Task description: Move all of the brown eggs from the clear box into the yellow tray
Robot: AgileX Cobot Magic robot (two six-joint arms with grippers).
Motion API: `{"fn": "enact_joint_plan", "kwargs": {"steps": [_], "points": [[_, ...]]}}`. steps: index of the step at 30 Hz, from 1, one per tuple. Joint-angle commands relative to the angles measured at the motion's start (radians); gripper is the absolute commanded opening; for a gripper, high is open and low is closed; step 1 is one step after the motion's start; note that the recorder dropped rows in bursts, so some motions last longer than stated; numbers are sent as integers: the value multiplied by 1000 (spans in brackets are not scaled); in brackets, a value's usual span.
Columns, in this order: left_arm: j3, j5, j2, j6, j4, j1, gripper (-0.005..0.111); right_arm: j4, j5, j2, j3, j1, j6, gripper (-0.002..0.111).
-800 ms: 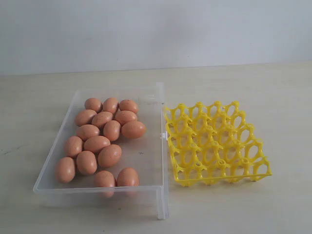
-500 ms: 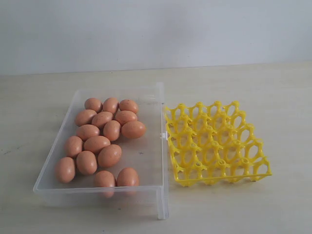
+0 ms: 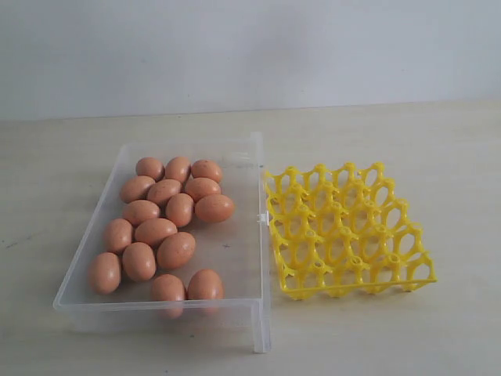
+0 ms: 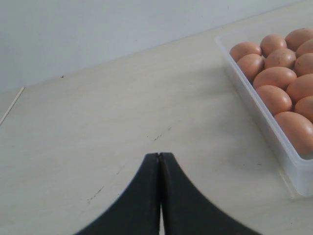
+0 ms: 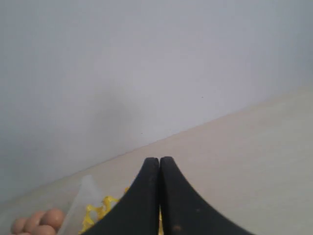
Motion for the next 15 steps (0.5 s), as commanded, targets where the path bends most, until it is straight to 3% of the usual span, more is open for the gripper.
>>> {"fn": "enact_joint_plan", "kwargs": {"steps": [1,5,15], "points": [[-4,-6,-6,-4,0,2,0,-14,0,112,-85,-6,143,0],[-4,-6,-6,-4,0,2,0,-54,110,355,-228,16,150,0],[-4,-6,-6,-4,0,2,0,-171,167,1061,-700,482,-200,0]]}}
